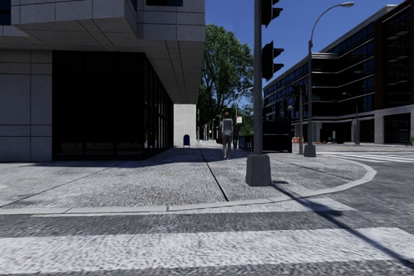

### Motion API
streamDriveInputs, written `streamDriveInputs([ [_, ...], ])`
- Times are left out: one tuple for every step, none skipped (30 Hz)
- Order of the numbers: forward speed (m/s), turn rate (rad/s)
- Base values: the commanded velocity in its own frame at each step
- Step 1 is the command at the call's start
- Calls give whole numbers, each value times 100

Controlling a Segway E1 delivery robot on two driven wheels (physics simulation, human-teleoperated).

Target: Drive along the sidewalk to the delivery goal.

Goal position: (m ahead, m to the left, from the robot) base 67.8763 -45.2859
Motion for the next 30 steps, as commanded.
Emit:
streamDriveInputs([
  [200, 0],
  [200, 0],
  [200, 0],
  [200, 0],
  [200, 0],
  [200, 0],
  [200, 0],
  [200, 0],
  [200, 0],
  [200, 0],
  [200, 0],
  [200, 0],
  [200, 0],
  [200, 0],
  [200, 0],
  [200, 0],
  [200, 0],
  [200, 0],
  [200, 0],
  [200, 0],
  [200, 0],
  [200, 0],
  [200, 0],
  [200, 0],
  [200, 0],
  [200, 0],
  [200, 0],
  [200, 0],
  [198, 0],
  [179, 0],
])
